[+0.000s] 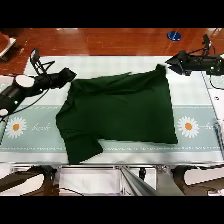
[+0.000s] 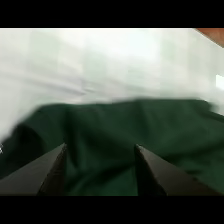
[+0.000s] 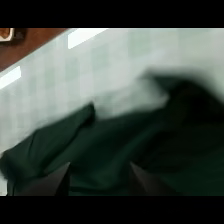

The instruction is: Fold the shirts.

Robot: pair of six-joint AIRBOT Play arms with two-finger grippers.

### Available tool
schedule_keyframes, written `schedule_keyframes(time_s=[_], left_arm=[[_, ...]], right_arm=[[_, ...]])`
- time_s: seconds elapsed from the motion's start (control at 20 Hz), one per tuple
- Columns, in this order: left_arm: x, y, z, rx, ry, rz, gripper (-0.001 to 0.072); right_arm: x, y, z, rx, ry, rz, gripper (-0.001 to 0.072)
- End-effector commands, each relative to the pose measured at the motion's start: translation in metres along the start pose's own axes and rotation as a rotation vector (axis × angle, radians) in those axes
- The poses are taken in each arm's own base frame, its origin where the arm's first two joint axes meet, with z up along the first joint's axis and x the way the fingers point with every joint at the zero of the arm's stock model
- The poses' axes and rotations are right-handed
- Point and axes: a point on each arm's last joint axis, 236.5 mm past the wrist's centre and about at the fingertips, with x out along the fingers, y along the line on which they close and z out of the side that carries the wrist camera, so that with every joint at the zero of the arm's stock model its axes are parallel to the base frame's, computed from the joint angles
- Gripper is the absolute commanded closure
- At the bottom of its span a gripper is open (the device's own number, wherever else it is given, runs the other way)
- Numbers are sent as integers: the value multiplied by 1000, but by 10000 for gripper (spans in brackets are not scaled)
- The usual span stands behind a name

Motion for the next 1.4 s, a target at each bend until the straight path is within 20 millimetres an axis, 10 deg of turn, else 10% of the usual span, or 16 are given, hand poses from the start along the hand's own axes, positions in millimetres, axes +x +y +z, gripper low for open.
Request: schedule_keyframes(time_s=[0.0, 0.3, 0.45, 0.8, 1.1, 1.25, 1.3, 1.35], left_arm=[[-21, 16, -6, 42, 174, 8, 199], [-143, 152, -77, -84, 489, 255, 198], [-170, 188, -121, -326, 472, 263, 199], [-140, 164, -181, -580, 507, 52, 201], [-100, 152, -202, -487, 595, 67, 201], [-82, 149, -204, -447, 588, 93, 220], [-81, 148, -206, -441, 595, 93, 365], [-82, 148, -206, -432, 597, 91, 674]], right_arm=[[-10, -26, -10, 0, 81, -59, 299], [-111, -73, -71, -60, 207, -307, 307], [-128, -81, -118, 20, 115, -327, 307], [-113, -78, -209, 137, 77, -262, 307], [-111, -83, -216, 168, 86, -271, 307], [-128, -116, -197, 200, -11, -388, 310], [-140, -132, -196, 244, -36, -436, 310], [-154, -148, -200, 281, -37, -483, 310]])
